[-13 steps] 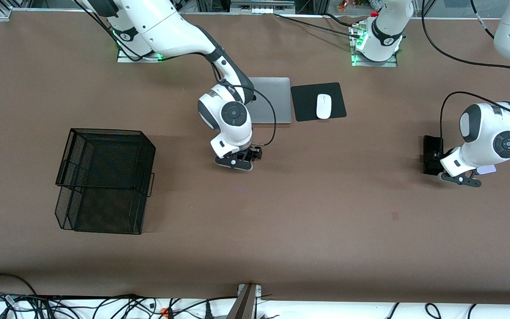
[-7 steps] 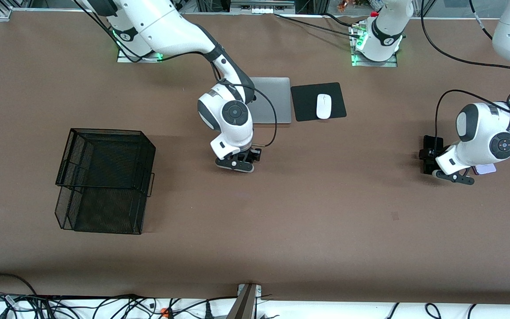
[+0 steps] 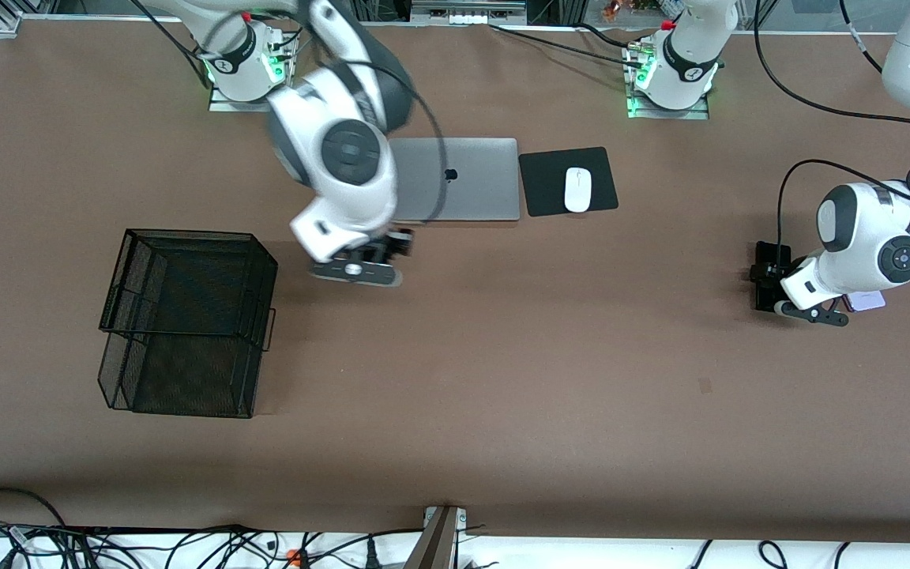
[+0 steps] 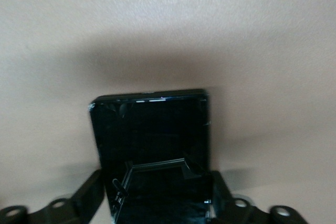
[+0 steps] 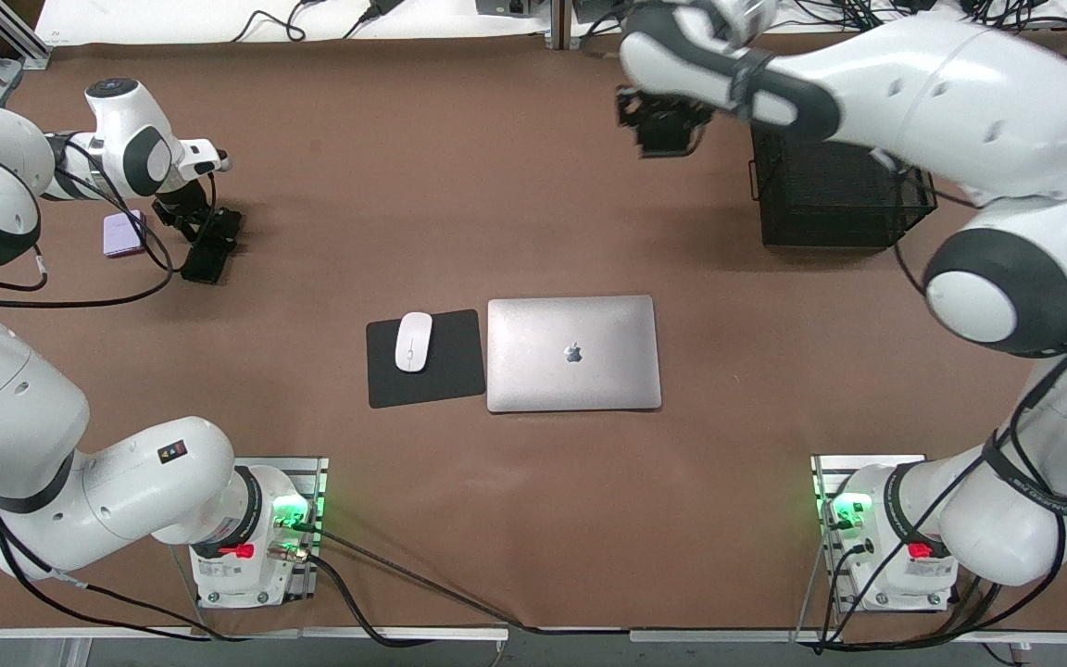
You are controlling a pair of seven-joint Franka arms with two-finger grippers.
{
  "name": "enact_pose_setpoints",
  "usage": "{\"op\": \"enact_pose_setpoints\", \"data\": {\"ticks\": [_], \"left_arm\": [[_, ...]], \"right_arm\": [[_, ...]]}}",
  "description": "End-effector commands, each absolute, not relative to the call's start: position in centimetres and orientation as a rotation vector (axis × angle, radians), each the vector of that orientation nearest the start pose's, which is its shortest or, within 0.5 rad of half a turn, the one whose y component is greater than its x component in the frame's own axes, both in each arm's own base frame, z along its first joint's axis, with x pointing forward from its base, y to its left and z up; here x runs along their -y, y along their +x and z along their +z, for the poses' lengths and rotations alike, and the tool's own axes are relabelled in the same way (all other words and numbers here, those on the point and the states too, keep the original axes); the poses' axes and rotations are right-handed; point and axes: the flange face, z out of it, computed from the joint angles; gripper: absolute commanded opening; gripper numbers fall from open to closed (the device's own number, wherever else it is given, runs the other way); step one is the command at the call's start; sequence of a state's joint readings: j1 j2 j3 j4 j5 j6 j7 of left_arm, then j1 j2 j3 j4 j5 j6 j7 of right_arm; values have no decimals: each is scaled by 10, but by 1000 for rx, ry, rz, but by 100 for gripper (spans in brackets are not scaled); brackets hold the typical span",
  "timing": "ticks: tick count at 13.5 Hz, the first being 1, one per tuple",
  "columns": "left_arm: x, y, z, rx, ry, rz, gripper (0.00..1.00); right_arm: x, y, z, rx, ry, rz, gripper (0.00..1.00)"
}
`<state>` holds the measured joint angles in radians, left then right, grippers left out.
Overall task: Place phones with both arms
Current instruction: 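Carry the flip phone to the mesh basket with the right gripper, then drop the flip phone in the basket while the left gripper sets down the smartphone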
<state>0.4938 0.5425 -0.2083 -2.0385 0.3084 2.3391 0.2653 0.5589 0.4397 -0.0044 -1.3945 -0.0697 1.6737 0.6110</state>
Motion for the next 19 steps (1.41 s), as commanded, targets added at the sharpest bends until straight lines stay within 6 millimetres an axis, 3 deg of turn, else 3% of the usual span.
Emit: {"op": "enact_pose_setpoints", "data": {"ticks": [1,3,5,7,9,11,13,14,15,16,19], "left_arm": [[-157,550,166,-317,-3120,350,33],[-142,558,182,-305,-3147,393,34],[-121,588,221,-330,-3162,472,34],[-90,610,248,-344,-3234,523,35],[-36,626,266,-391,-3338,500,35],[45,644,280,-534,-3387,451,35],[117,649,290,-632,-3433,439,35],[155,643,291,-633,-3477,461,35],[196,636,279,-642,-3511,515,35],[226,643,280,-667,-3536,456,35],[342,624,243,-665,-3562,240,33]], "right_arm": [[-244,567,467,83,-3264,243,8],[-155,572,466,200,-3241,223,8],[-83,583,441,305,-3225,188,8],[-31,591,405,324,-3187,158,8],[4,602,369,324,-3152,171,9],[16,608,348,308,-3153,166,9],[26,611,329,278,-3168,183,10],[32,612,328,252,-3162,179,19],[32,613,325,225,-3152,181,52],[30,616,327,212,-3150,182,100],[23,627,356,241,-3146,152,100]]}}
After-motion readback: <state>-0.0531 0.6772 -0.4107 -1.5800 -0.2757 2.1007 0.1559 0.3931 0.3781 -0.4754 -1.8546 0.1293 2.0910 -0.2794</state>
